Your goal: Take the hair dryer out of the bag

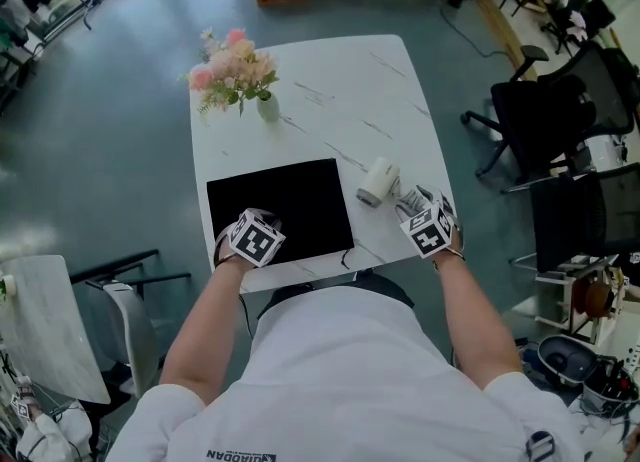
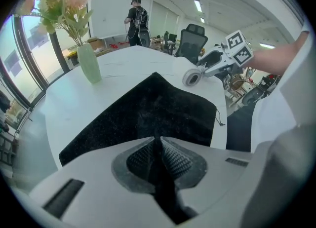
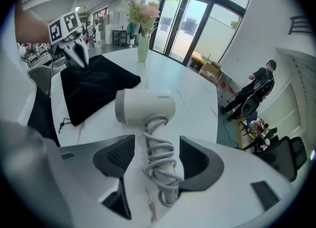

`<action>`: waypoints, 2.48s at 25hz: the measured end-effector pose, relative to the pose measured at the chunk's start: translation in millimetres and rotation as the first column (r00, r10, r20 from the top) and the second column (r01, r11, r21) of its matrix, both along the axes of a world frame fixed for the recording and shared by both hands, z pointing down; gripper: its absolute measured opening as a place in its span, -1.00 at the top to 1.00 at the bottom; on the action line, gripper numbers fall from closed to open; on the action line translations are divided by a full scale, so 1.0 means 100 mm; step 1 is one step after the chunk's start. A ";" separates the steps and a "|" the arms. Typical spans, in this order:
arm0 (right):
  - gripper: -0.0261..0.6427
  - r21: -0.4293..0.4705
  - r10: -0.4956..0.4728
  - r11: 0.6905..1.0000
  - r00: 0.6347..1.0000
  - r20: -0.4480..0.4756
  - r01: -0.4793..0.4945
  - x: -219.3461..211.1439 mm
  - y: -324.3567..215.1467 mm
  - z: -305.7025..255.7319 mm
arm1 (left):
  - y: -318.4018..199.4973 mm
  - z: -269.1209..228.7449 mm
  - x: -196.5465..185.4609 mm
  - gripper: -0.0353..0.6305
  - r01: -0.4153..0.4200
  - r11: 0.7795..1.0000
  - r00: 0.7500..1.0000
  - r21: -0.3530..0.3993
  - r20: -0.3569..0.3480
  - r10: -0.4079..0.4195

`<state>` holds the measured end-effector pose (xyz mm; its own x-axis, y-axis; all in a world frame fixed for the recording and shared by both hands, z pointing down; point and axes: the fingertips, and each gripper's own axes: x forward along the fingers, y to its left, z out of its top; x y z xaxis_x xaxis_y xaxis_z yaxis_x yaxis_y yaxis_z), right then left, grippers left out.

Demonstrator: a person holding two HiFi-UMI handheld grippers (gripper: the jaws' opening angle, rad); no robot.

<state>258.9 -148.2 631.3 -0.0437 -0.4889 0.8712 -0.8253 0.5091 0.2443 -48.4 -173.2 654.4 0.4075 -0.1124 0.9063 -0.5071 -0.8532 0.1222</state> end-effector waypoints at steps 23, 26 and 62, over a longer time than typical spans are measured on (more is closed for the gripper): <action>0.87 0.201 -0.121 0.979 0.836 0.535 0.013 -1.37 0.73 -1.02 | 0.64 -0.86 0.00 0.75 0.252 0.964 0.931 0.080 -0.293 -0.219; 0.88 0.237 -0.178 0.970 0.810 0.559 0.050 -1.26 0.91 -1.15 | 0.83 -0.99 0.18 0.75 0.351 0.934 0.879 0.065 -0.368 -0.305; 0.88 0.243 -0.167 0.970 0.747 0.644 0.007 -1.49 2.33 -1.40 | 2.45 -1.63 0.30 0.75 0.424 0.898 0.811 0.123 -0.493 -0.315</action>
